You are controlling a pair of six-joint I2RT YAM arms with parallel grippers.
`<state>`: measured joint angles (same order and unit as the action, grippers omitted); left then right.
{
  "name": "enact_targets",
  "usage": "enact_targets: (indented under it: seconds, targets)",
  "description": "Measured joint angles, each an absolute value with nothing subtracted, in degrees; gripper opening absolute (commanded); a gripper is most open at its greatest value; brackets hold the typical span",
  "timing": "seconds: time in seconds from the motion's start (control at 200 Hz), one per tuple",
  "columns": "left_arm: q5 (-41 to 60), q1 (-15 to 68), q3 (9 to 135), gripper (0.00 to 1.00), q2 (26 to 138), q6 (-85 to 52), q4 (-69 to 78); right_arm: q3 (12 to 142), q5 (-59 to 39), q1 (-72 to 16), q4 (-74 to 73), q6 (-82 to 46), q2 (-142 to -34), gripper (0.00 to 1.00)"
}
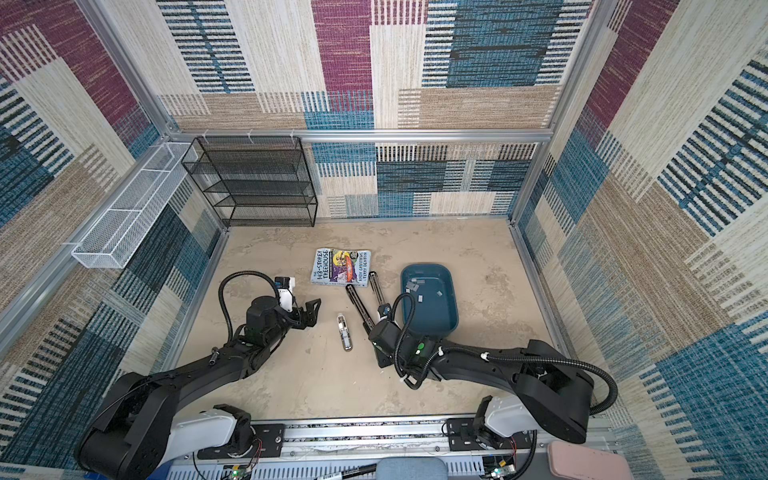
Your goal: Load the staples into the stapler
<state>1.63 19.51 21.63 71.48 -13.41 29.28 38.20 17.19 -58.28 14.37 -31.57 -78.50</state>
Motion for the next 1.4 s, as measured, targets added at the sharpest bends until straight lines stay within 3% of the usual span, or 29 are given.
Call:
enact_targets:
  seconds: [1.402]
  targets:
    - [1.63,19.55,21.93,0.94,71.70,-13.41,29.17,38.74,18.04,-59.18,13.52,-31.33,-80.31,0.06]
